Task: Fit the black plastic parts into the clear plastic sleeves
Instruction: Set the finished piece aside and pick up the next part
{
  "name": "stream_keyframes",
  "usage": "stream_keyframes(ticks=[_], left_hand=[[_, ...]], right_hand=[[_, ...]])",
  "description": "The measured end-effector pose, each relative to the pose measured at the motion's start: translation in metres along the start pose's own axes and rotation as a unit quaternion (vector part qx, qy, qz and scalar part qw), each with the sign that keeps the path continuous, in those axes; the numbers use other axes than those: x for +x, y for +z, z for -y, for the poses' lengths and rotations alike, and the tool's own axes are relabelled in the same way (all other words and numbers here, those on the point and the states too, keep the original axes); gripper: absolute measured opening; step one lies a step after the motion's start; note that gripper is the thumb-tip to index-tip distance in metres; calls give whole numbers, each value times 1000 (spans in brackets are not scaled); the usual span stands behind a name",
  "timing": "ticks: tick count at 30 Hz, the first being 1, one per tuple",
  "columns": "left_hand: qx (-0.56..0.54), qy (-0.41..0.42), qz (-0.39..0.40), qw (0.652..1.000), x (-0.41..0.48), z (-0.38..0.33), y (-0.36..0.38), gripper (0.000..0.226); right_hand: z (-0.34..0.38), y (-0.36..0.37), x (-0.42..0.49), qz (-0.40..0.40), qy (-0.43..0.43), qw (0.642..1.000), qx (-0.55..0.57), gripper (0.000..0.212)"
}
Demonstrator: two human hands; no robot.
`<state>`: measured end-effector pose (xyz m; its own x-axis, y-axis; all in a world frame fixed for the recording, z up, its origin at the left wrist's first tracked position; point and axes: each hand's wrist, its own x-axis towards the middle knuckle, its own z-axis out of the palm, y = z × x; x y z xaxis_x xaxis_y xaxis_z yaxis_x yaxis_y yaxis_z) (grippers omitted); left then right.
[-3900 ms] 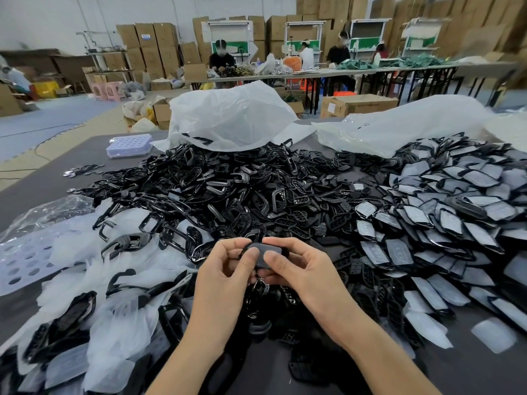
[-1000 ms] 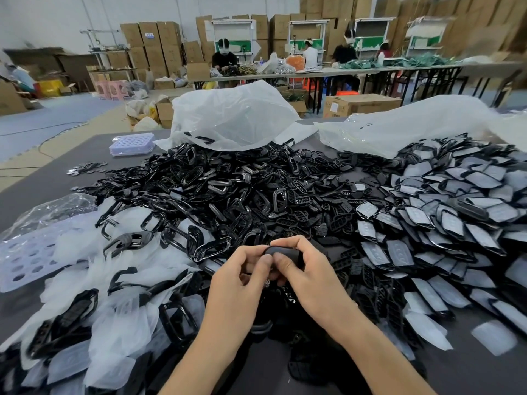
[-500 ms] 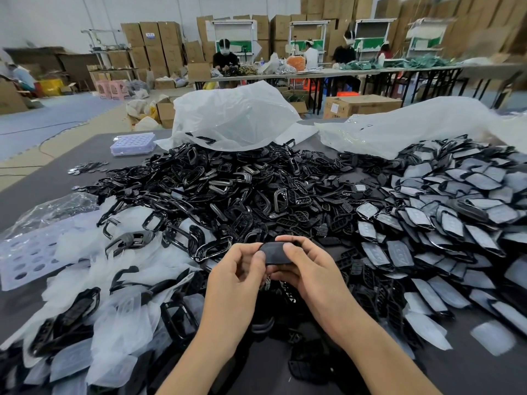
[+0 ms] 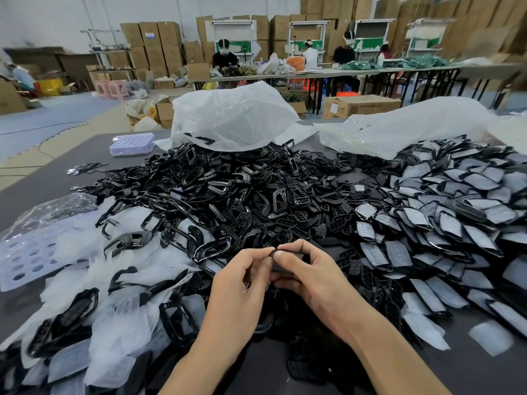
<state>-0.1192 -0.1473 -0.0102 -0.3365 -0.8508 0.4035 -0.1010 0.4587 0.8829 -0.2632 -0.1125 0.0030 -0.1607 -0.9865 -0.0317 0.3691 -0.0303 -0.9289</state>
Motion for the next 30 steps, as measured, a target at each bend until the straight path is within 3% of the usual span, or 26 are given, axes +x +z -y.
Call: stream_keyframes(ticks=[6,14,22,26,30], left_hand=[[99,91,14,991,-1,0,-4,26],[243,168,40,955,-6,-6,-6,31],[300,223,132,918,-12,-15,8,41],[293,227,129,920,-14,-17,6,44],[283,222,76,930,-13,-18,2,37]], right_hand=[[5,-2,-2,6,-8,997,-78,9],[3,1,1,-78,-41,995,-41,44],[4,-3,1,-102,-42,994,-9,42],[8,-5,1,-100,-43,994,12,32],[6,-5,1,-103,-47,993,-26,36]])
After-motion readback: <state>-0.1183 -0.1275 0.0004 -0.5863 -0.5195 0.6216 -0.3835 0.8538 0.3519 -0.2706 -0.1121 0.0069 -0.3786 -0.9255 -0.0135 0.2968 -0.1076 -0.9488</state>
